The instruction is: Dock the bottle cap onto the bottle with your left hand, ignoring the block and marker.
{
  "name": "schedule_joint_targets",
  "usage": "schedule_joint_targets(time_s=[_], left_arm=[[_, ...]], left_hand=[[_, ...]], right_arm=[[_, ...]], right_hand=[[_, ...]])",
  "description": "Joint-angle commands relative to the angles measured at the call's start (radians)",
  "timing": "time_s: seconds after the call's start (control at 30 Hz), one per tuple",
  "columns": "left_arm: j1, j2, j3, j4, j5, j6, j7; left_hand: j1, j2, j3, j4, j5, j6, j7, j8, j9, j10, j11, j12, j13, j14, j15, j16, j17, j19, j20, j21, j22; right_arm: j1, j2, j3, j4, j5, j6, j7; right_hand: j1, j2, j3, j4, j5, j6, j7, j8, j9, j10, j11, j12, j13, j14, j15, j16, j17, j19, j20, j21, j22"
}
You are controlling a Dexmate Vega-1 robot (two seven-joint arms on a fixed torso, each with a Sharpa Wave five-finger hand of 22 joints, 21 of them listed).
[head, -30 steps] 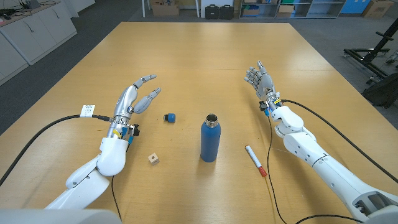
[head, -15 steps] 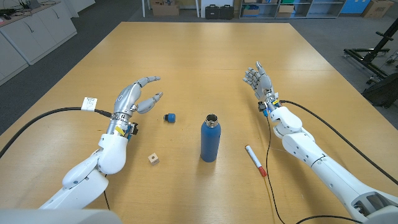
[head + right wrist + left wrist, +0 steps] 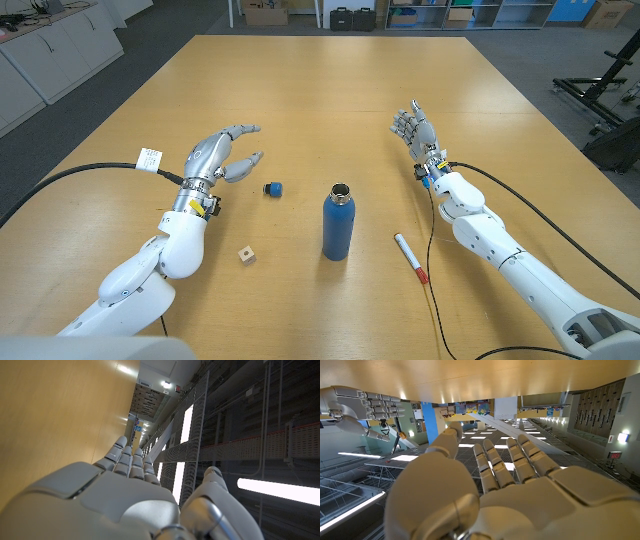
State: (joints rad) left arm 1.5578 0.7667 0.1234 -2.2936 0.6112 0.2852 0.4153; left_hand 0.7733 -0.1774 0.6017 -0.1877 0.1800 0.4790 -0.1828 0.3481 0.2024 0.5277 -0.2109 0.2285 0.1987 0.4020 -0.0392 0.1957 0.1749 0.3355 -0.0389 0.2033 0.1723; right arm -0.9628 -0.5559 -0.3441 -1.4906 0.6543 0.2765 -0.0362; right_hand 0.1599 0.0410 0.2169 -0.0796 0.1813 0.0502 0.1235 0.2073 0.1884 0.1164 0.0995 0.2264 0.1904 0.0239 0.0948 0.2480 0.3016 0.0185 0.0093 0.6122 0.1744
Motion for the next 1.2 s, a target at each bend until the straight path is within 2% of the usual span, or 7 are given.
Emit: schedule_joint_targets(time_s=[0.03,0.17,0.43,0.77,1.0,1.2], left_arm=[[-0.023,0.088,0.02,-0.061,0.052,0.132,-0.151],[-0.034,0.126,0.024,-0.077,0.056,0.165,-0.213],[-0.049,0.184,0.038,-0.113,0.088,0.24,-0.294],[-0.064,0.257,0.043,-0.146,0.112,0.302,-0.384],[-0.081,0.306,0.045,-0.157,0.102,0.314,-0.445],[-0.096,0.343,0.061,-0.173,0.116,0.338,-0.486]], left_hand=[[0.012,-0.001,-0.01,0.001,-0.004,0.005,-0.009,0.004,0.002,0.011,-0.002,-0.002,0.005,0.007,-0.171,-0.001,0.001,0.007,-0.013,-0.004,0.002],[0.021,-0.001,-0.011,0.0,-0.004,0.002,-0.013,0.003,0.002,0.011,-0.002,-0.004,0.005,0.006,-0.174,-0.003,0.001,0.006,-0.012,-0.005,0.002],[0.074,0.018,-0.005,-0.002,-0.002,-0.004,-0.021,0.001,0.003,0.011,-0.005,-0.011,0.006,0.005,-0.179,-0.005,0.001,0.004,-0.004,-0.008,0.002],[0.095,0.02,-0.009,0.0,-0.002,-0.005,-0.026,0.0,0.004,0.014,-0.005,-0.013,0.007,0.0,-0.178,-0.008,0.001,0.001,-0.004,-0.009,0.002],[0.103,0.02,-0.016,0.005,-0.003,-0.002,-0.026,0.001,0.004,0.016,-0.006,-0.014,0.007,-0.004,-0.175,-0.009,0.001,-0.012,-0.003,-0.013,0.002],[0.111,0.015,-0.039,0.011,-0.005,-0.04,-0.024,-0.017,0.006,-0.012,-0.006,-0.028,0.007,-0.036,-0.17,-0.017,0.0,-0.037,0.005,-0.017,0.003]], right_arm=[[0.005,0.004,0.001,0.012,0.01,0.003,0.01],[0.009,0.006,0.0,0.02,0.012,0.003,0.015],[0.014,0.01,-0.001,0.027,0.012,0.005,0.016],[0.014,0.01,-0.002,0.026,0.012,0.002,0.013],[0.011,0.009,-0.002,0.02,0.012,-0.002,0.01],[0.006,0.007,0.0,0.01,0.012,-0.004,0.004]], right_hand=[[0.004,0.006,0.0,-0.005,0.001,0.008,0.019,0.0,0.004,0.008,0.002,0.002,0.004,0.005,0.003,0.002,0.003,0.001,0.006,-0.003,0.006],[0.004,0.006,0.0,-0.005,0.001,0.008,0.019,0.0,0.004,0.007,0.0,0.002,0.004,0.005,0.004,0.002,0.003,0.0,0.007,-0.004,0.006],[0.004,0.007,0.0,-0.006,0.001,0.009,0.019,0.0,0.004,0.008,0.001,0.002,0.003,0.005,0.004,0.001,0.003,0.0,0.008,-0.006,0.006],[0.005,0.008,-0.001,-0.006,0.001,0.009,0.019,-0.001,0.004,0.007,0.001,0.001,0.003,0.006,0.004,0.001,0.002,0.0,0.009,-0.009,0.006],[0.005,0.008,-0.001,-0.006,0.0,0.01,0.019,-0.001,0.004,0.008,-0.001,0.001,0.003,0.006,0.004,0.001,0.002,0.0,0.009,-0.011,0.006],[0.005,0.009,-0.001,-0.007,0.0,0.011,0.017,-0.001,0.004,0.009,-0.001,0.001,0.003,0.008,0.004,0.001,0.002,0.001,0.01,-0.012,0.006]])
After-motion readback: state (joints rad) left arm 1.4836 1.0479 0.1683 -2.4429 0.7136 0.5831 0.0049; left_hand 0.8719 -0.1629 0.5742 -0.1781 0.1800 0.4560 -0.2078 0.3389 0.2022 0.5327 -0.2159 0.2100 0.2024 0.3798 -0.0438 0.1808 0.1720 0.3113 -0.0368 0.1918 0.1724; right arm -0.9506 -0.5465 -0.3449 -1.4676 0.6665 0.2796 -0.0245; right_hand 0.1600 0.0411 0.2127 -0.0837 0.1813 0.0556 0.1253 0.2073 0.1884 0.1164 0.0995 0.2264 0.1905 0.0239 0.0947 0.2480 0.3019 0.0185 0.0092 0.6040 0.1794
